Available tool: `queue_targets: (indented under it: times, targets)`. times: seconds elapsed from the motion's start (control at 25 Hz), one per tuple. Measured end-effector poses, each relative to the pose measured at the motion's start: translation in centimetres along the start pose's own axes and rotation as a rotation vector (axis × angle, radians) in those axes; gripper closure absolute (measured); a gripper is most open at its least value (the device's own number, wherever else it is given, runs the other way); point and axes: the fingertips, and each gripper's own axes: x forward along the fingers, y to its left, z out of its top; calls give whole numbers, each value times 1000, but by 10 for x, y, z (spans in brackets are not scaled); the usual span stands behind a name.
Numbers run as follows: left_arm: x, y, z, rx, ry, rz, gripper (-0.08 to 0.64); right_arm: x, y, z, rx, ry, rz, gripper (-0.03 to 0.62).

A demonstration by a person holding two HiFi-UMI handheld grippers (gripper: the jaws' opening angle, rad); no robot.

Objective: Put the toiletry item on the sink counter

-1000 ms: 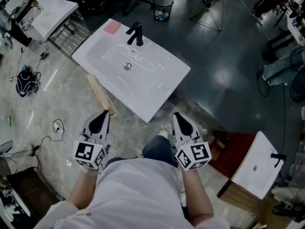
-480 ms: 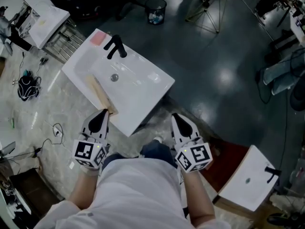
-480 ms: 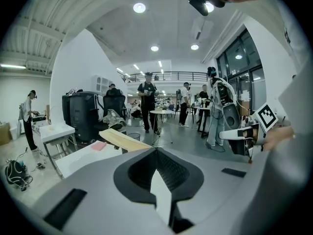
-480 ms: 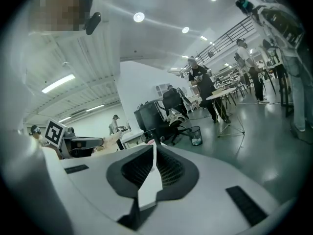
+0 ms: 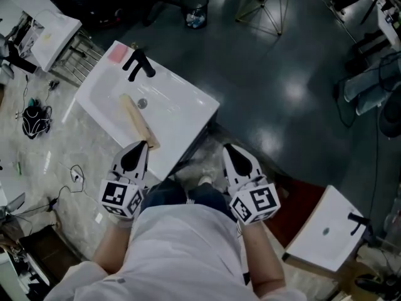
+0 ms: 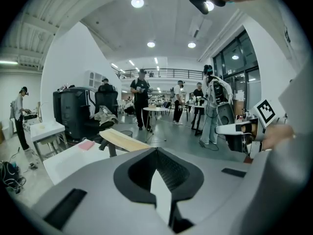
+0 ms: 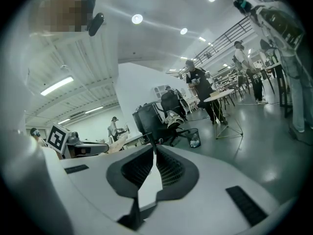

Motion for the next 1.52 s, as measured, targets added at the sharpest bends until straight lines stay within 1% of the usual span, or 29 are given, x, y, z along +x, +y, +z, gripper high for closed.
queue_targets:
  times: [0.28,0.4,0.52,0.72,0.92,1.04,1.2,1.32,1.52]
  targets:
    - [34,-7,-7,11,34,-104,541,-4,-14,-2,12,-16,-60,563]
    - [49,-10,-8,38,47,-163,541,-9,-20,-5,26,-27,-111,563]
    - [63,-11,-10,67,54,-238,541,-12,-23,-11,38,-33,-168,562]
    - [93,-9,-14,144,83,-383,541,-12,-26,-18,68,-57,-299,563]
    - [120,-1,-21,225,100,-516,541,-10,-25,-28,90,-73,-411,563]
    - [135,-3,-25,275,122,-602,541,-12,-25,-29,105,-76,-470,562]
    - [147,-10,-42,364,170,-730,541,-14,-21,-35,128,-72,-548,563]
    - [155,-17,-51,418,185,-820,541,-9,-18,-41,144,-67,-596,563]
    - [164,-20,-80,536,209,-937,541,-10,-14,-59,170,-57,-669,563]
